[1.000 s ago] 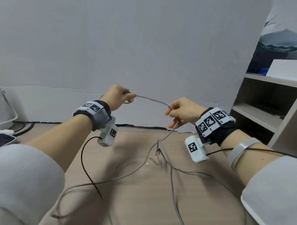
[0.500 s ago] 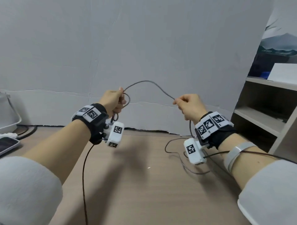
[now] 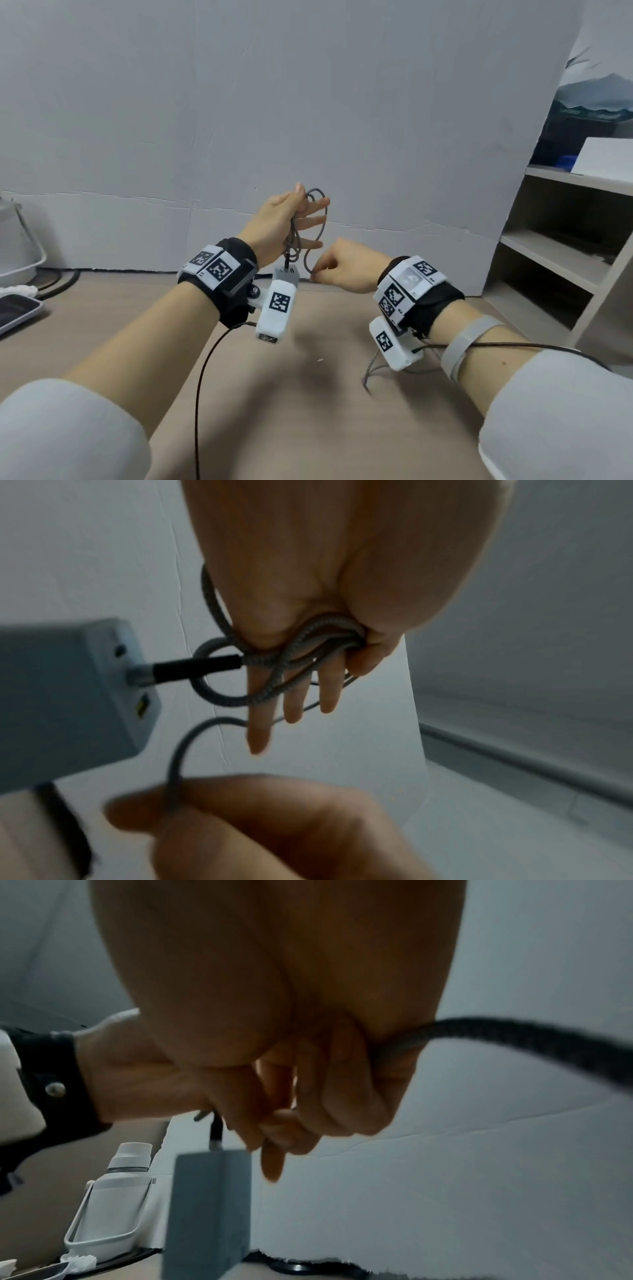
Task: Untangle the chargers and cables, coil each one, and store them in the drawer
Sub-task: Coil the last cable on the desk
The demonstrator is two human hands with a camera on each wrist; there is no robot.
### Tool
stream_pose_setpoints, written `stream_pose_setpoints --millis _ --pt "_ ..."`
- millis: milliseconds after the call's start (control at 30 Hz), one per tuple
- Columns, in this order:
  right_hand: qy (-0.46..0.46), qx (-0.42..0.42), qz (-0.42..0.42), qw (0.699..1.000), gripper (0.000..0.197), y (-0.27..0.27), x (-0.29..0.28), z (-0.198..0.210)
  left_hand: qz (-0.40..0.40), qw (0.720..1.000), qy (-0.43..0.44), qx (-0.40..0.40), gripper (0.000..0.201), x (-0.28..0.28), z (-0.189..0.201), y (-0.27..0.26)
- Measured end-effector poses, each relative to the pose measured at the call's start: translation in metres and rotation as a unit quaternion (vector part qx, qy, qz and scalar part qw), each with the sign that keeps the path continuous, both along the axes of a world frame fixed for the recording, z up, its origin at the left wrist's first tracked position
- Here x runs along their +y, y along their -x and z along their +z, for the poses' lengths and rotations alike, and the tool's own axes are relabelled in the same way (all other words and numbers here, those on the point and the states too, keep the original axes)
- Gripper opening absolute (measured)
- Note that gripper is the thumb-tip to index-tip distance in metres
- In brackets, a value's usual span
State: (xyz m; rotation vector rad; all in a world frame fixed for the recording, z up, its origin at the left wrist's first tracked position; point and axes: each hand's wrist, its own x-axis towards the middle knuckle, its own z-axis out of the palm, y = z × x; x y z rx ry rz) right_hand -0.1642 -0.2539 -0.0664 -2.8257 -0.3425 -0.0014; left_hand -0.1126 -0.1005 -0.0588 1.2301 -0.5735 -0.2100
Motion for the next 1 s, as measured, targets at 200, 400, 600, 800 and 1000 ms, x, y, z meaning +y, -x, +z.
stream_pose_setpoints --millis 200,400,600,800,1000 --pt "-0.030 -0.002 0.057 0.998 0.025 0.009 -0.004 0.013 -0.021 0.995 -0.087 -0.032 0.040 -0.004 -0.012 0.004" --pt "-0.125 -0.142 0.025 0.982 0.020 0.008 -0.013 0.016 -0.026 0.974 -0.202 -0.094 0.052 -0.014 -0.020 0.011" --pt "-0.160 -0.118 -0.027 0.980 0.025 0.007 -0.033 0.019 -0.012 0.928 -0.325 -0.184 0.043 -0.003 -0.018 0.001" --pt "-0.204 -0.086 -0.049 0.974 0.006 0.014 -0.063 0.020 0.139 0.919 -0.287 -0.231 0.028 0.024 -0.025 -0.016" --pt "-0.342 0.038 -0.045 0.938 0.008 0.016 -0.048 0.014 0.322 0.928 -0.148 -0.117 0.032 0.025 -0.027 -0.047"
